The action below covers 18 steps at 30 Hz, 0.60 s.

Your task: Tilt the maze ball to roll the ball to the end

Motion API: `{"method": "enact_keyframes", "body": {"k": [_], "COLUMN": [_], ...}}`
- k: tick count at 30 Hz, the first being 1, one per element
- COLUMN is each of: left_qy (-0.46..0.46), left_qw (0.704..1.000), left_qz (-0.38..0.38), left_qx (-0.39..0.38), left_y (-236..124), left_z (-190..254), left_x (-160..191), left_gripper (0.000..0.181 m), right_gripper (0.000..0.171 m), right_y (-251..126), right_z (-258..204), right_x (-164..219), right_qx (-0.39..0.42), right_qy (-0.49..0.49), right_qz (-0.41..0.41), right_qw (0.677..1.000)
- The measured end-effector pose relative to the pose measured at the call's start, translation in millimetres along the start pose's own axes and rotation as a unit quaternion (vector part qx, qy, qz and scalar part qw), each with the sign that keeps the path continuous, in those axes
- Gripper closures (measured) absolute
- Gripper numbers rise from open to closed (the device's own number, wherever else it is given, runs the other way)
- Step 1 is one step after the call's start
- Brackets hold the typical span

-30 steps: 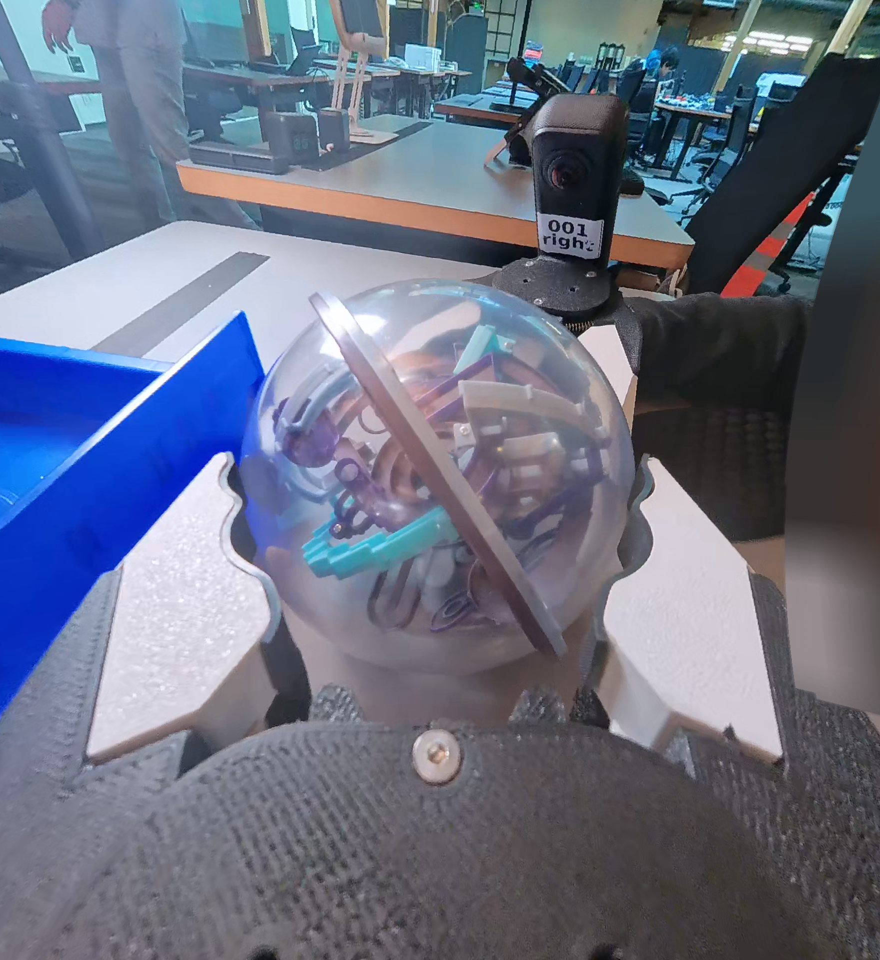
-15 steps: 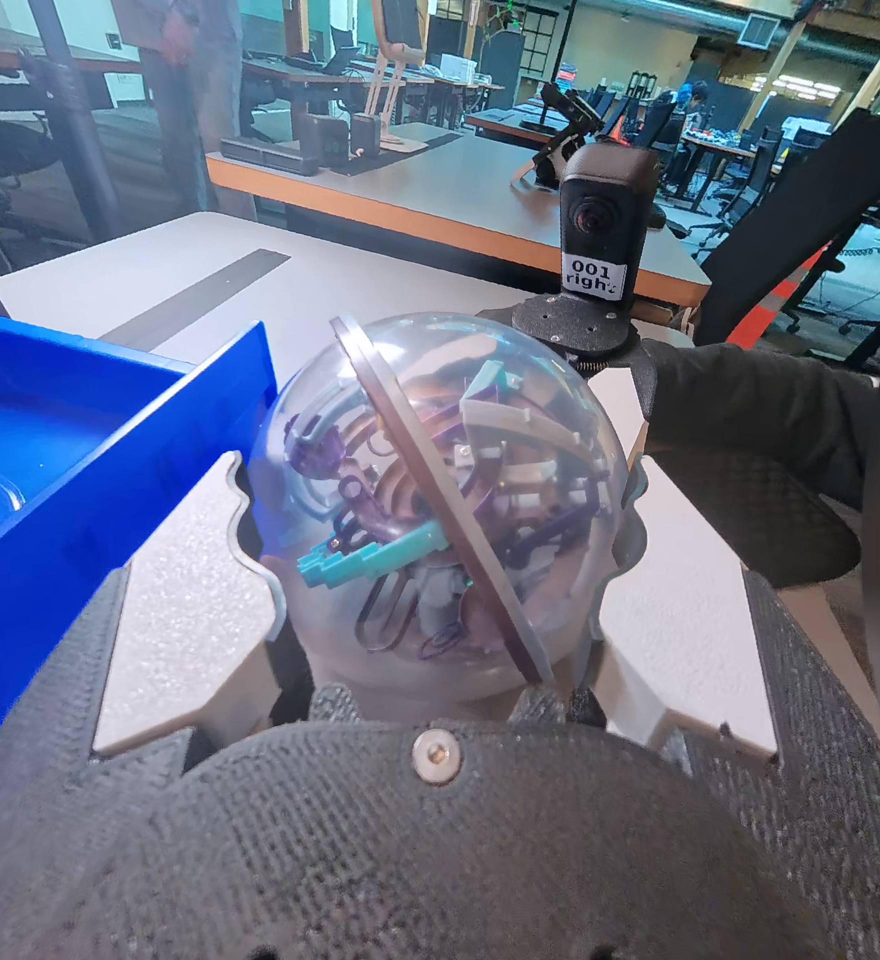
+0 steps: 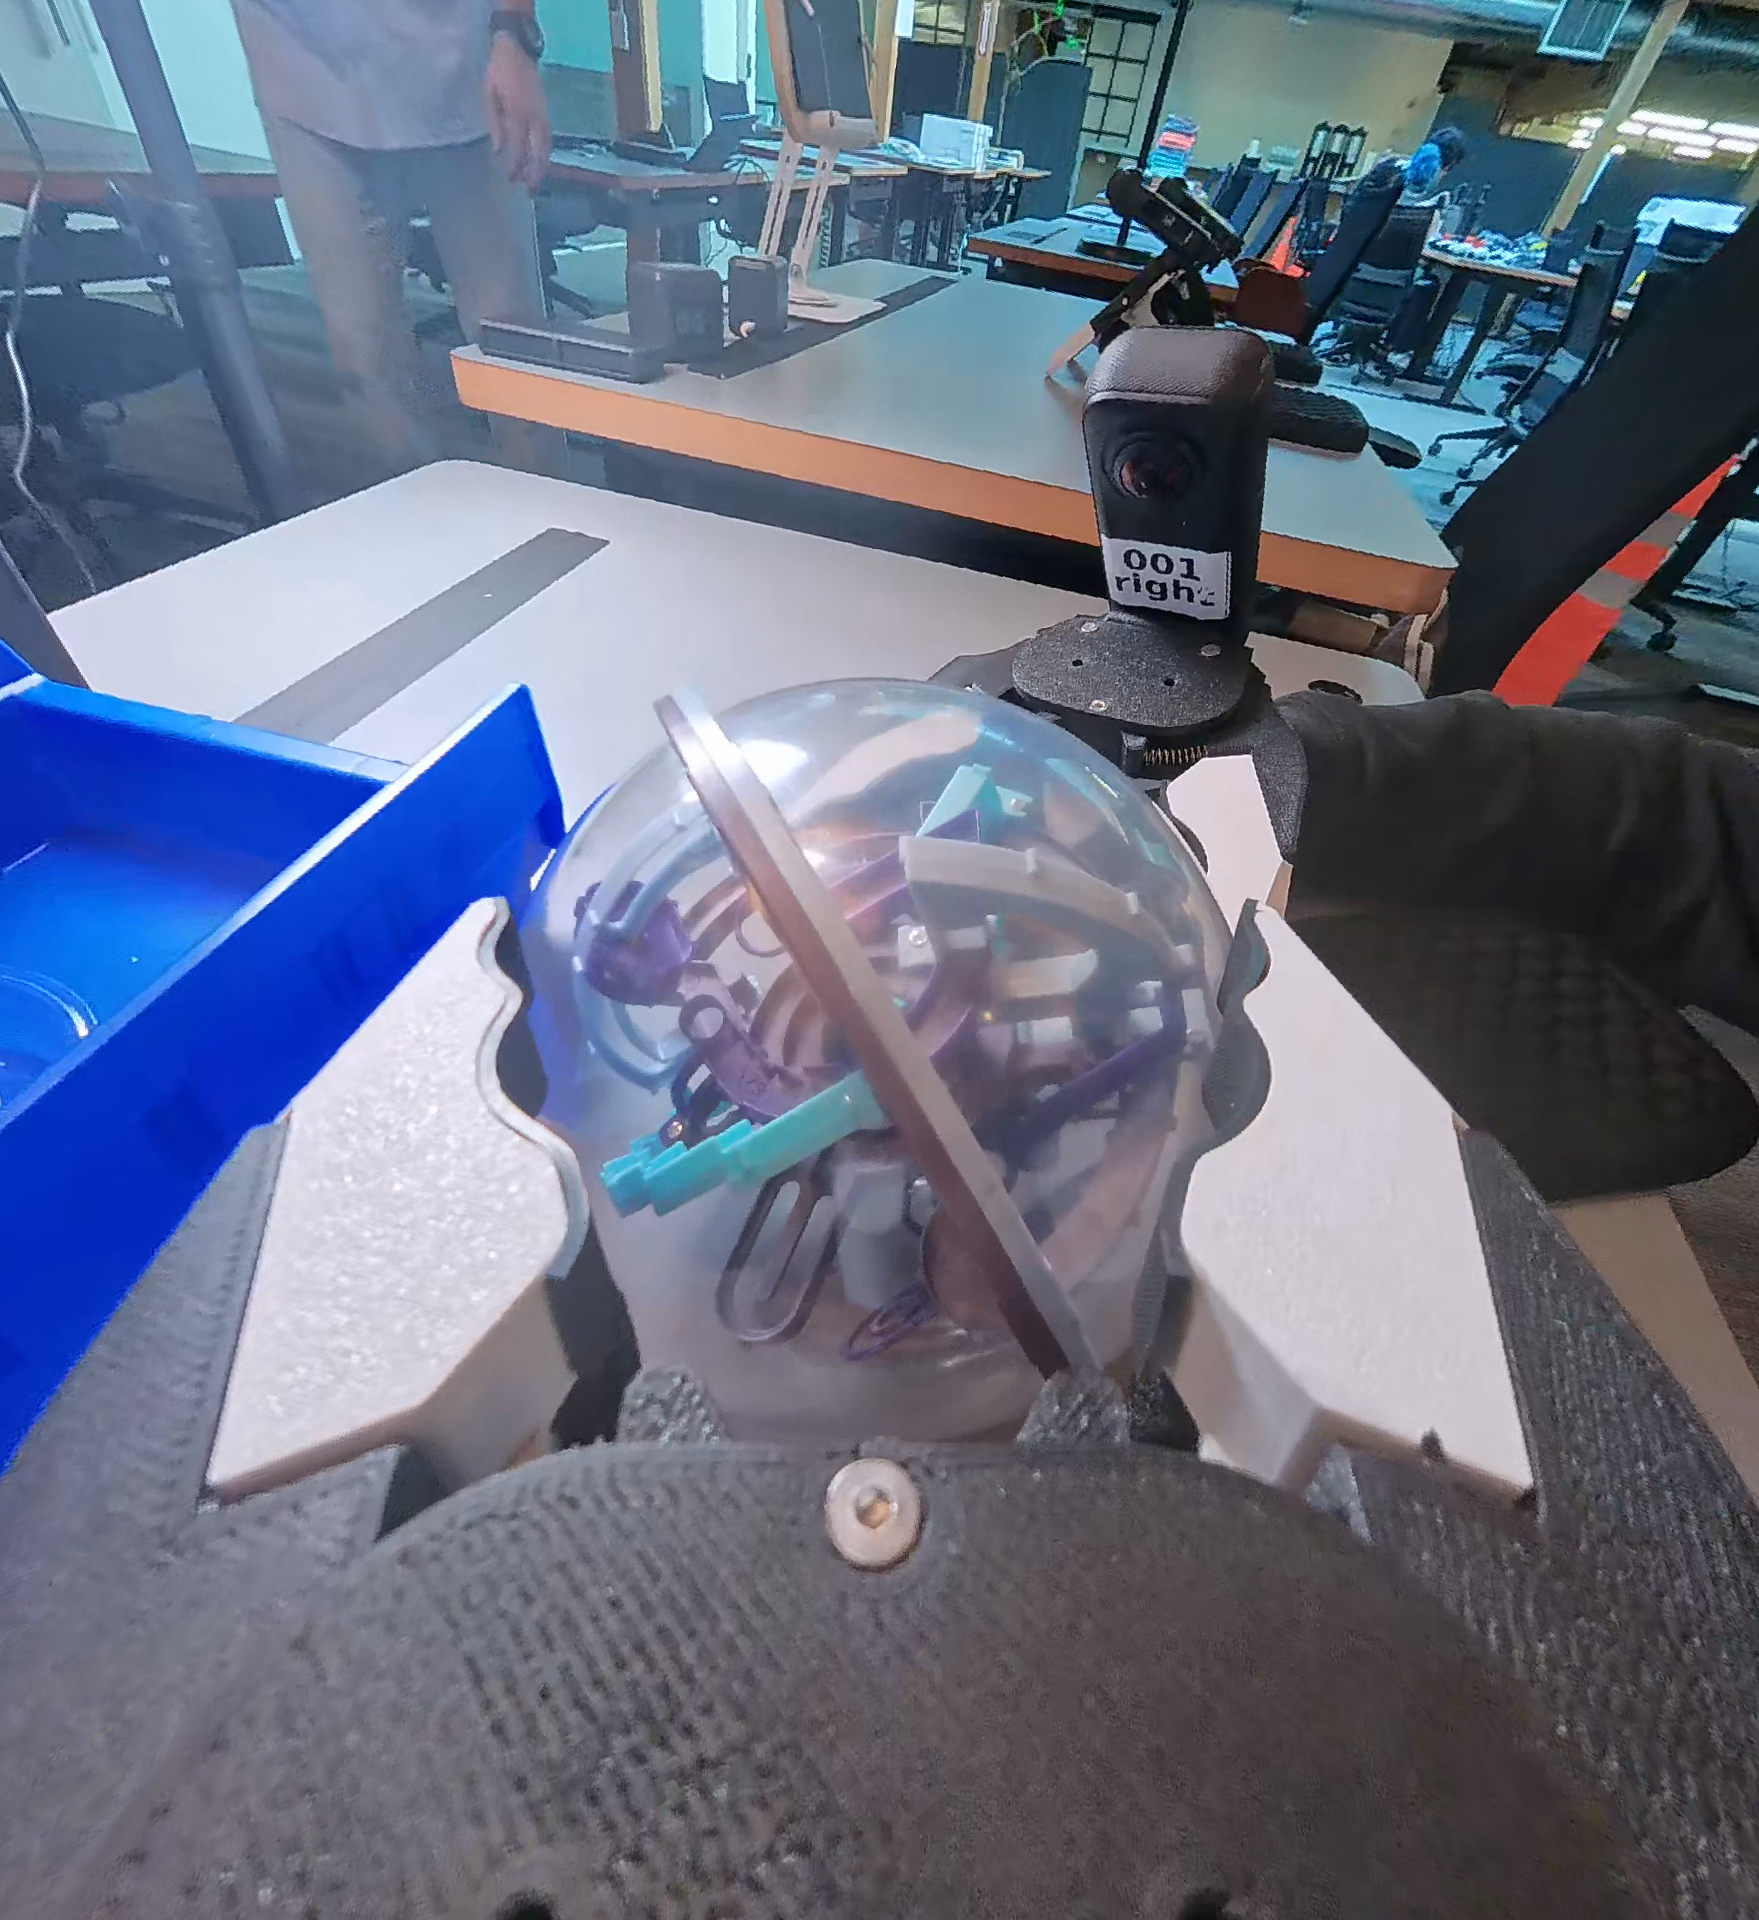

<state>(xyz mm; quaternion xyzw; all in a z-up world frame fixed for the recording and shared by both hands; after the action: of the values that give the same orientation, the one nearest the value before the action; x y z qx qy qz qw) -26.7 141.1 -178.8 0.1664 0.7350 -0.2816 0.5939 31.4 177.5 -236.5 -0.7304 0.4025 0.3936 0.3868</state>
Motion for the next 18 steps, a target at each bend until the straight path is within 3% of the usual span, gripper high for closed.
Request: {"method": "enact_keyframes", "body": {"k": [10,18], "left_qy": [0.061,0.174], "left_qw": [0.998,0.980], "left_qz": [-0.007,0.017], "left_qx": [0.000,0.097], "left_y": [-2,-17], "left_z": [12,23], "left_x": [-5,-5], "left_gripper": [0.054,0.058], "right_gripper": [0.023,0.024], "right_y": [-3,-5], "right_z": [-5,-10], "right_x": [2,5], "right_qx": [-0.001,-0.041], "right_qy": [-0.039,-0.032], "right_qz": [-0.001,-0.020], "right_qw": [0.999,0.998]}}
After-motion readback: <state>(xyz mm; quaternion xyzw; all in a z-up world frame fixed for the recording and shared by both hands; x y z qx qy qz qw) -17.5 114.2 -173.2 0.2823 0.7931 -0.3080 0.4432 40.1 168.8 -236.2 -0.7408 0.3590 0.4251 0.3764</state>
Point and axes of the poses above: each gripper's, where its closed fingertips meet, y out along the fingers, x out of its underside, z = x × y across the jaws, the point moved 3 cm from there along -y, back along the fingers, and after that the axes turned 15 degrees about y, right-handed, at the moved point
